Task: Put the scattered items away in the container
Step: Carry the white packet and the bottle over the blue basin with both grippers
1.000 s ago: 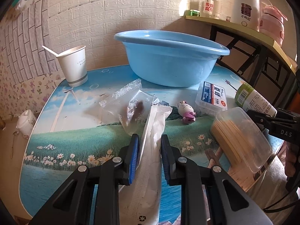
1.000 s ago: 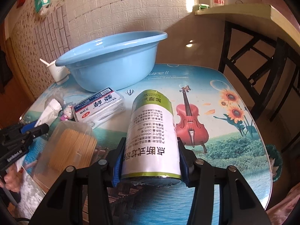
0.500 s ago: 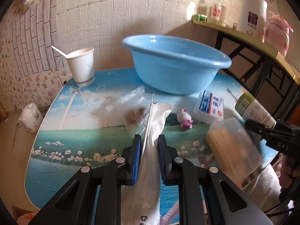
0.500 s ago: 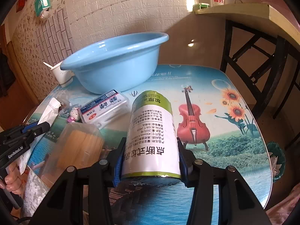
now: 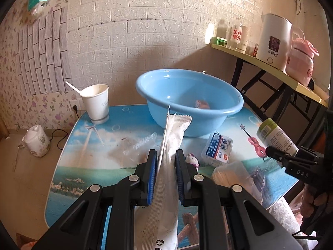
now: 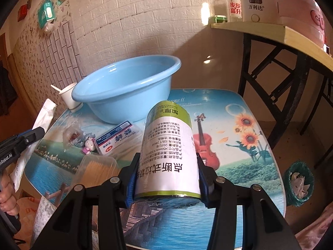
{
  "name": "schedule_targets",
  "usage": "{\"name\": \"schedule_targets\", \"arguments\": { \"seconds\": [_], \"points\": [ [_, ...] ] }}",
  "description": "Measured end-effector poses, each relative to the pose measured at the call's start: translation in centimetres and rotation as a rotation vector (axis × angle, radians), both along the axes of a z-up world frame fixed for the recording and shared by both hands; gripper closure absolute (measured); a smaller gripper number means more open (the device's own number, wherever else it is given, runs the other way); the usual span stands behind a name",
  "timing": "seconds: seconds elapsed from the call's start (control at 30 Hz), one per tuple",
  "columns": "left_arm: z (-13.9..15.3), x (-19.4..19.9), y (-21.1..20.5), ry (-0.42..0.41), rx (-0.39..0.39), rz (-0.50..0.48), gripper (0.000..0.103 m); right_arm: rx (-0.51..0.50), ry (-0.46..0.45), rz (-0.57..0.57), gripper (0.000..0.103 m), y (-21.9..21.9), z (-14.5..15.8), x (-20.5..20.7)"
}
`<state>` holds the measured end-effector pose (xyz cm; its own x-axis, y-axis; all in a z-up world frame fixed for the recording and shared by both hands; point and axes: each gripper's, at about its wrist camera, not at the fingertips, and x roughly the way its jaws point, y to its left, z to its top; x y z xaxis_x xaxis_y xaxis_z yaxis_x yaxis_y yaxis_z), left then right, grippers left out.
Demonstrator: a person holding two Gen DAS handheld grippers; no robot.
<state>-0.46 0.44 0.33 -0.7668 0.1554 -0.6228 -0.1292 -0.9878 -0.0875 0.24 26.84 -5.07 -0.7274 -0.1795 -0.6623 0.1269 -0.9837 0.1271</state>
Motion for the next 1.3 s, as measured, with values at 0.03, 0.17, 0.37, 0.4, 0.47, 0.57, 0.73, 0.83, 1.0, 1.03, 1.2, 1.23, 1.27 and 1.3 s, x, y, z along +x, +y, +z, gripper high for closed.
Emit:
{"name": "schedule_targets", "arguments": {
  "seconds": [0.03,0.17,0.37,0.4,0.47,0.57,0.73,0.83,1.0,1.03,1.2,1.23,1.27,1.3],
  "points": [
    [0.2,-0.1,0.0,0.0,0.001,0.001,0.086,-0.007,0.001,-0.003,0.054,0.2,0.3,-0.1],
    [1.5,-0.5,-0.2,0.01,0.001,0.012,0.086,-0.025,0.032,-0.012,0.054,0.7,2.3,-0.3],
    [3.5,-1.5,-0.1,0.018,-0.001,0.008,0.086,-0.047,0.07,0.008,0.054,0.4,5.6,-1.0],
    [3.8,-1.7,0.0,0.022,-0.004,0.007,0.086,-0.051,0.077,0.012,0.054,0.4,6.1,-1.2],
    [4.5,-2.3,0.4,0.024,-0.008,-0.007,0.086,-0.052,0.087,0.023,0.054,0.2,6.9,-1.5],
    [5.4,-3.3,0.9,0.033,-0.014,-0.013,0.086,-0.064,0.086,0.058,0.054,-0.6,7.9,-2.6],
    [6.2,-5.4,1.6,0.028,0.001,-0.024,0.086,-0.057,0.106,0.099,0.054,-2.5,9.0,-4.3],
    [6.4,-7.2,2.2,0.011,0.005,-0.022,0.086,-0.079,0.091,0.121,0.054,-3.4,9.0,-5.8],
    [6.4,-9.8,3.7,-0.014,-0.028,-0.022,0.086,-0.061,0.088,0.133,0.054,-4.7,9.7,-8.6],
    [6.4,-10.3,4.0,-0.016,-0.031,-0.025,0.086,-0.055,0.087,0.138,0.054,-5.0,9.8,-9.3],
    [6.0,-12.7,4.9,-0.031,-0.025,-0.03,0.086,-0.053,0.06,0.152,0.054,-5.7,9.4,-11.8],
    [5.8,-13.3,5.0,-0.037,-0.022,-0.03,0.086,-0.055,0.052,0.153,0.054,-5.8,9.2,-12.4],
    [5.6,-13.7,5.1,-0.042,-0.022,-0.03,0.086,-0.06,0.044,0.153,0.054,-5.8,8.9,-12.7],
    [5.3,-14.2,5.2,-0.047,-0.026,-0.03,0.086,-0.066,0.034,0.155,0.054,-5.9,8.6,-13.2]
  ]
}}
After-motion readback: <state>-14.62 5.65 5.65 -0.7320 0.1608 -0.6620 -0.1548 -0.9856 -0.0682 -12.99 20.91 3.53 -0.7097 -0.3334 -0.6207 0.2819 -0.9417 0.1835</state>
